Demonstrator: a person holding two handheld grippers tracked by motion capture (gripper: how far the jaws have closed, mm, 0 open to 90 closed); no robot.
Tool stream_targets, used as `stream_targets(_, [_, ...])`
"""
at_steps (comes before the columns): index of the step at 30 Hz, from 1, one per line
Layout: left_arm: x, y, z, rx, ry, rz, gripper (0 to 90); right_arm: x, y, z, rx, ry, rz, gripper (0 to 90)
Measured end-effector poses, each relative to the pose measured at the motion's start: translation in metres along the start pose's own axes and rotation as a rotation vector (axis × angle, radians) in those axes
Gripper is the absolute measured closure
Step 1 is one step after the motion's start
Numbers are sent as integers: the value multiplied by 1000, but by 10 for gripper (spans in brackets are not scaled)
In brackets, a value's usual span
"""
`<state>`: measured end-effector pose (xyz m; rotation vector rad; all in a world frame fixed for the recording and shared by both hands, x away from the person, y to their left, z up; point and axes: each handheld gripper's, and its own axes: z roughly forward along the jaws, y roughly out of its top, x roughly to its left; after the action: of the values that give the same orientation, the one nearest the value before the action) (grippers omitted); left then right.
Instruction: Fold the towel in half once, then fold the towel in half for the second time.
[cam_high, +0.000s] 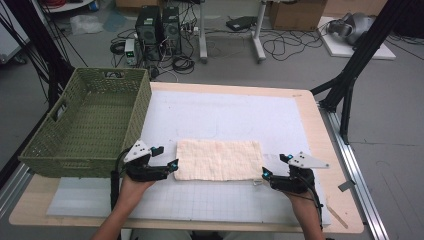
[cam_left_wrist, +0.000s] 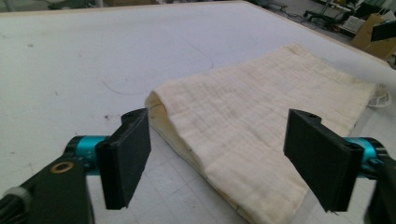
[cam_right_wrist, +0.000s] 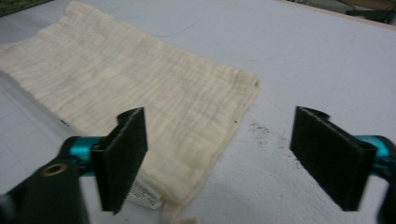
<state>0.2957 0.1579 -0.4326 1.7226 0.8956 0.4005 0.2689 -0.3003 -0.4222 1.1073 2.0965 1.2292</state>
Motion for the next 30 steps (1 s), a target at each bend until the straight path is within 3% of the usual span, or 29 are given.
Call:
stream_targets(4, [2, 2, -4, -25, -5, -2, 188, -4, -1, -2, -3, 3, -11, 117])
stream_targets(16, [4, 7, -8, -59, -20, 12, 195, -14, -2, -10, -35, -27, 11, 112])
stream_targets(20, [3, 7, -8, -54, -15, 16, 196, -13, -2, -10, -28, -25, 13, 112])
stream_targets(24, [2, 7, -8, -45, -15, 21, 198, -11, -2, -8, -17, -21, -27, 112])
stream_targets(30, [5, 6, -7, -42, -9, 16, 199, -11, -1, -7, -19, -21, -13, 112])
